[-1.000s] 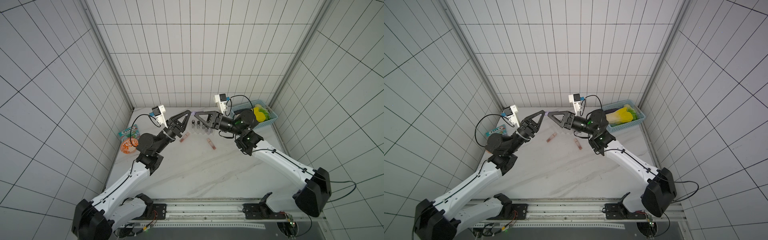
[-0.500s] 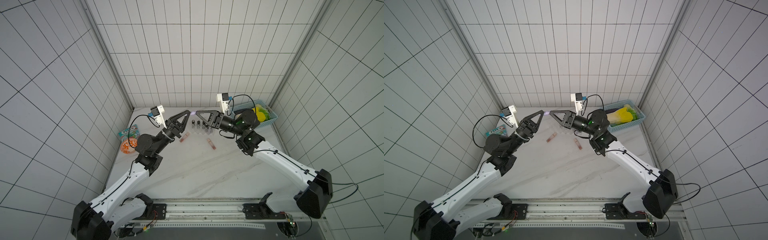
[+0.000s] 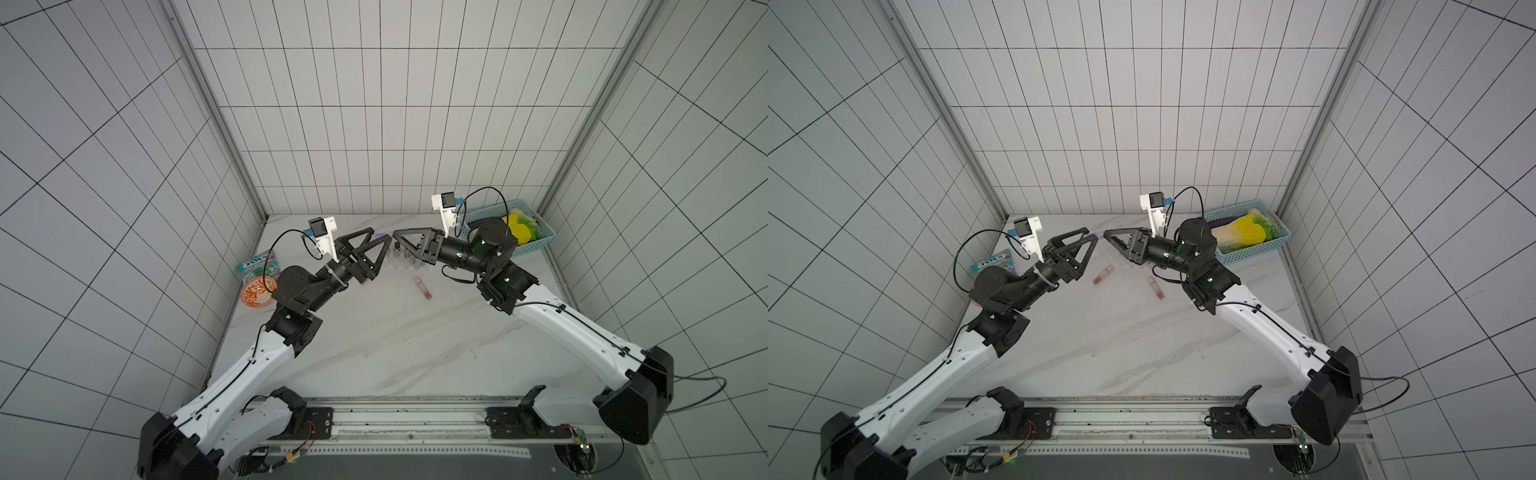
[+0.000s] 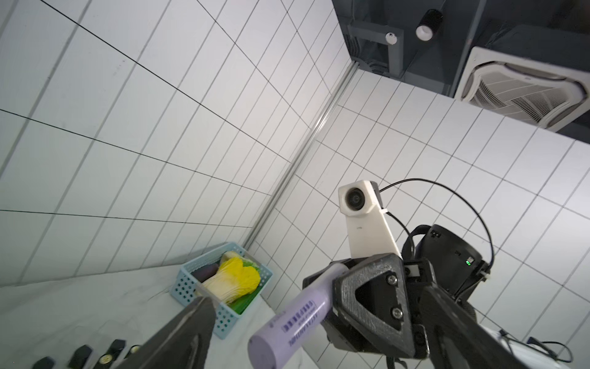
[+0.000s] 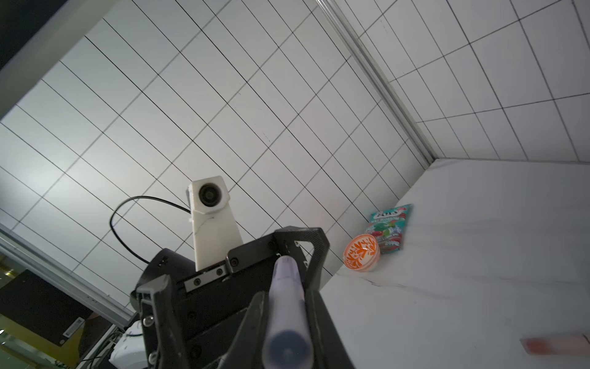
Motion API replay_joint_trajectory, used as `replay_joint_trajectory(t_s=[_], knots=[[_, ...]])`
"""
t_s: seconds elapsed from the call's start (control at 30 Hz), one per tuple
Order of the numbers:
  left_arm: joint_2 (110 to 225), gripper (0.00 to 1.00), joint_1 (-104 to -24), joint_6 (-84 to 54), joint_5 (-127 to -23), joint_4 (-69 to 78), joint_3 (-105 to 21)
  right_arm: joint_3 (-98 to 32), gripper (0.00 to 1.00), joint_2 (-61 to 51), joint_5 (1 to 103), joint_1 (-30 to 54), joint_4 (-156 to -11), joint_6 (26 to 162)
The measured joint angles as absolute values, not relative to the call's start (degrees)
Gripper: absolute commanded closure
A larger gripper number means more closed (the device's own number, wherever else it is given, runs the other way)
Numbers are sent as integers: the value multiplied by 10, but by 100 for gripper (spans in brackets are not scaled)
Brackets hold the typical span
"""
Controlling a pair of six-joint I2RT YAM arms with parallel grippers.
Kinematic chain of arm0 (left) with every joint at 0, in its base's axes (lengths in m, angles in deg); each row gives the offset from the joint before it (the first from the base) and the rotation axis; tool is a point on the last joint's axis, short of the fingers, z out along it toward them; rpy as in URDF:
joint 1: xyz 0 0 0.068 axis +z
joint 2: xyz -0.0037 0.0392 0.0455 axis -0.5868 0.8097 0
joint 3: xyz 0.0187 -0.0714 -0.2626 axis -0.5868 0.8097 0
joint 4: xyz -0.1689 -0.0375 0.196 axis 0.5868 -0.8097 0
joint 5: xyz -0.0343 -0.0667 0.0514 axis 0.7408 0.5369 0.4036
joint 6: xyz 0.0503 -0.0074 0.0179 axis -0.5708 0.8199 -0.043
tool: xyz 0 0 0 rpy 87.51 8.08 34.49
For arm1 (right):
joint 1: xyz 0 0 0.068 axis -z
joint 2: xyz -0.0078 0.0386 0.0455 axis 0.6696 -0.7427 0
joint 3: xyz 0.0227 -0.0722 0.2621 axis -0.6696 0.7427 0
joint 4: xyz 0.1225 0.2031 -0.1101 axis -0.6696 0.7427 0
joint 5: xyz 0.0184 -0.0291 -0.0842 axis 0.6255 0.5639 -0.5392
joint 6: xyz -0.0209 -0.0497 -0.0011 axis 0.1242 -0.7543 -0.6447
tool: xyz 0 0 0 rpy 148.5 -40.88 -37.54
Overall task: Arrange the lipsticks in the organizer
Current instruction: Pick up the lipstick at the center of the board, then place the lipstick in the storage box.
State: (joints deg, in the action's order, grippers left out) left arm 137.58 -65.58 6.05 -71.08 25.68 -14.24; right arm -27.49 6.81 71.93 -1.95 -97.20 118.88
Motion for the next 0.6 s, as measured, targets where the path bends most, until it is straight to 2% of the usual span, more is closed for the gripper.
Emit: replay_joint_trajectory(t_s=[0.23,0.4,0.6], knots=[[1276,4,-646,-60,-865,135,-105,-385,89,30,595,32,-726,1009],[1339,5,-596,-75,-892,93,-74,-459,89,-80,484,43,-623,897],[1377,5,-586,-80,-892,65,-66,-501,89,-212,433,57,-561,835]])
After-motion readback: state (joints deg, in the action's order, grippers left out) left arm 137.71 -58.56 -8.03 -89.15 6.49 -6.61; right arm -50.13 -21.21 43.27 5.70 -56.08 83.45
